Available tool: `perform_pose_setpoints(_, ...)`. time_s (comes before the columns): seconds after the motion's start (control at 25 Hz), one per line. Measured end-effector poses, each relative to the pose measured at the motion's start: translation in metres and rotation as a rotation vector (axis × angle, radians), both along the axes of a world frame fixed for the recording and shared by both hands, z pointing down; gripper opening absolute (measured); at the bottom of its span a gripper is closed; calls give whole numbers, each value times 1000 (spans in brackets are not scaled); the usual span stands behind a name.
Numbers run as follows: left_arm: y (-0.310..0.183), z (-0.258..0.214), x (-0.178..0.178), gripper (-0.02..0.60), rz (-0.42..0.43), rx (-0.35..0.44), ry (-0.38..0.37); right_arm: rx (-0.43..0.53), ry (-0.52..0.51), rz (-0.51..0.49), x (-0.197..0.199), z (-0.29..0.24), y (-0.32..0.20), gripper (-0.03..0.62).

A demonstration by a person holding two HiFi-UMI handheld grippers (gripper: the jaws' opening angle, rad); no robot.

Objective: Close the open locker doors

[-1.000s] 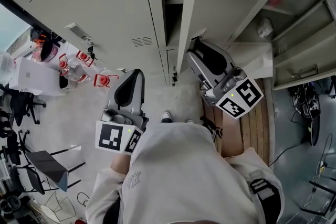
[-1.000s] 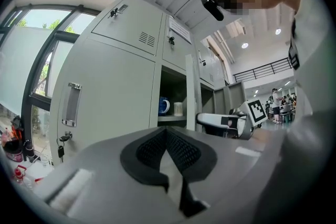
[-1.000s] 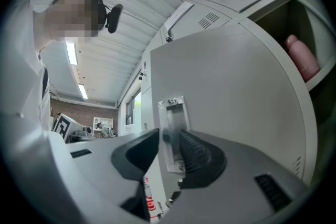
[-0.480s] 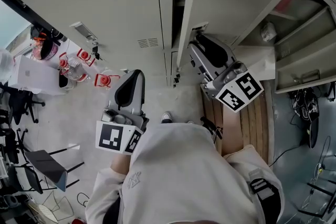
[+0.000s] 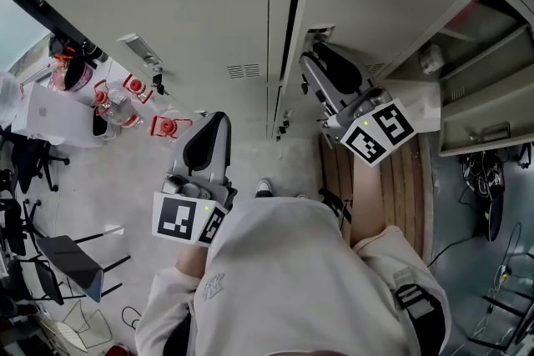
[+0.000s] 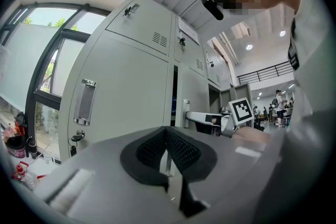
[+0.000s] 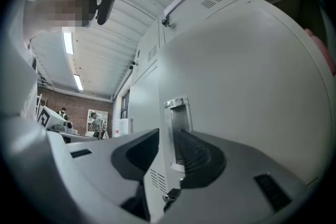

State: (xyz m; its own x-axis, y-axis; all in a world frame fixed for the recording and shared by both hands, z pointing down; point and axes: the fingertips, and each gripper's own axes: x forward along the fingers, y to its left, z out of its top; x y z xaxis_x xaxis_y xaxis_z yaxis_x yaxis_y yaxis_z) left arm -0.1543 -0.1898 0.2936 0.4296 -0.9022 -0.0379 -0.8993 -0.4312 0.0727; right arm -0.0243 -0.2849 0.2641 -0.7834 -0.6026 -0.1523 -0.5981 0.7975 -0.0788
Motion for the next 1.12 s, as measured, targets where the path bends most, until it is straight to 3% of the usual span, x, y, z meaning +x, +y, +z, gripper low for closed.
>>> perform_pose_setpoints(1.12, -16, 5, -26, 8, -35, -19, 3, -27, 7, 41, -13, 9, -35, 89)
